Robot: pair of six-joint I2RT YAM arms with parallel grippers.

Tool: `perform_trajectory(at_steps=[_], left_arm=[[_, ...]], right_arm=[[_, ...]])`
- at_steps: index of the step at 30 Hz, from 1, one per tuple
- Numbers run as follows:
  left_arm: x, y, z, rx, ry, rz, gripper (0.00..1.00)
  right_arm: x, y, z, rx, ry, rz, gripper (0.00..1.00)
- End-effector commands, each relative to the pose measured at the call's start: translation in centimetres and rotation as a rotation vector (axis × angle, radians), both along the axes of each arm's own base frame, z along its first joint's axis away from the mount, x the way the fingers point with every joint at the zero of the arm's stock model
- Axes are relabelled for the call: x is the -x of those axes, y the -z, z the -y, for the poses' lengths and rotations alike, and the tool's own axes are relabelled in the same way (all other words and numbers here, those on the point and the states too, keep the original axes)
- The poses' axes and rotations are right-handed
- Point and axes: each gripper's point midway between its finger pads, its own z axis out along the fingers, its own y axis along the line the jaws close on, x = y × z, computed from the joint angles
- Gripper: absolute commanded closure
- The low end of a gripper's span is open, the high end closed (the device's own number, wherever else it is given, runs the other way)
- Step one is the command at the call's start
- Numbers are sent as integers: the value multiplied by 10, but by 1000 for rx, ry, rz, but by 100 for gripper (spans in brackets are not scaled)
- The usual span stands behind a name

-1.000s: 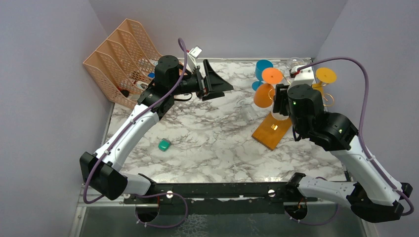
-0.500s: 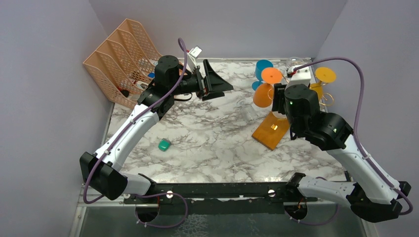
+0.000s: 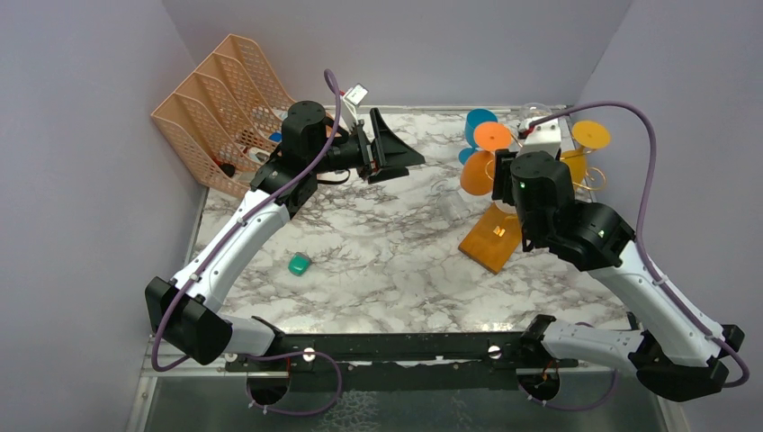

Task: Place the wine glass upside down on the wine glass rack
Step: Turn the wine glass upside down at the wine rack.

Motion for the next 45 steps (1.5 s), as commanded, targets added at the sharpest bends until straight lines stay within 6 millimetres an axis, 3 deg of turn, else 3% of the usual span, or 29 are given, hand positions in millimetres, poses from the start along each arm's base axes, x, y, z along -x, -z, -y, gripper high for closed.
perform_trajectory(at_steps=[1,10,18,28,39,44,45], left_arm=[[1,-10,-3,20,-16,36,1],[-5,-11,0,35,-21,39,5],[-15,-21,28,45,1,95,18],[-7,-15,51,49,48,94,25],[-8,-13,99,104,129,110,54],[-12,-16,117,129,147,128,58],[-17,-8,122,121,146,115,58]], right_arm=[[-3,-29,12,-66,94,92,99],[1,-23,8,-146,93,77,99],[4,-2,-3,-248,90,27,99],[-4,-5,4,-221,147,51,99],[-5,-13,9,-243,154,64,99],[-5,-15,8,-256,151,67,99],[-5,-15,8,-260,151,69,99]])
